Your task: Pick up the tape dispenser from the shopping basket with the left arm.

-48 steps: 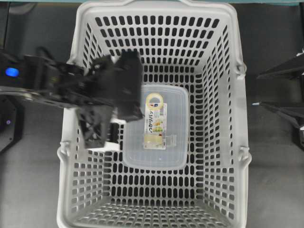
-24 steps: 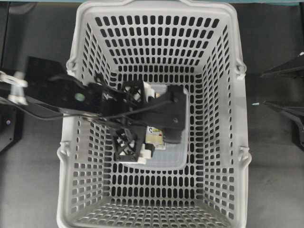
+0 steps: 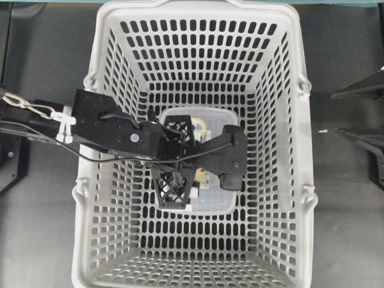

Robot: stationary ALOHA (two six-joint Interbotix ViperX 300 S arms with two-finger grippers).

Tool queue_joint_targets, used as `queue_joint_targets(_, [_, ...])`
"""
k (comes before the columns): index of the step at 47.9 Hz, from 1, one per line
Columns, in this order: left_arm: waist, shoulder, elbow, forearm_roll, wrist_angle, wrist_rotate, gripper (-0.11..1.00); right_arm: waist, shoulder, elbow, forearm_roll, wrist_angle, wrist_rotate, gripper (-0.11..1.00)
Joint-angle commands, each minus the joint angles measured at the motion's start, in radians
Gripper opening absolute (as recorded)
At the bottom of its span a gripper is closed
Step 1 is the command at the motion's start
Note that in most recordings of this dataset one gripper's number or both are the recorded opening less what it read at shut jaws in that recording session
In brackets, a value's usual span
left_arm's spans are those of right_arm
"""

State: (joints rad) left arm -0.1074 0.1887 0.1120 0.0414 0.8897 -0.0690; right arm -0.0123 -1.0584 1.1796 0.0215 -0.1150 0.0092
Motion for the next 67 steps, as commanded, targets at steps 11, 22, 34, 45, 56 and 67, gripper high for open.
queue_joint_targets(11, [-0.012,-0.114,-0.178,0.003,0.189,0.009,0.28,0.002,0.002,-0.009,0.003,0.000,0.000,0.67])
queue_joint_targets(22, [-0.012,-0.135,-0.391,0.003,0.440,0.008,0.28,0.002,0.002,-0.008,0.003,0.000,0.000,0.67])
queue_joint_targets(34, [-0.012,-0.109,-0.448,0.003,0.483,0.008,0.28,0.000,0.002,-0.006,0.003,0.000,0.000,0.67])
queue_joint_targets(45, [-0.012,-0.104,-0.440,0.003,0.483,0.009,0.28,0.002,0.002,-0.005,0.003,0.000,0.000,0.67])
queue_joint_targets(56, [-0.011,-0.095,-0.439,0.003,0.482,0.009,0.28,0.002,0.002,-0.003,0.003,0.002,-0.002,0.67])
queue_joint_targets(67, [-0.012,-0.092,-0.439,0.003,0.482,0.009,0.28,0.002,0.002,-0.003,0.003,0.000,-0.002,0.67])
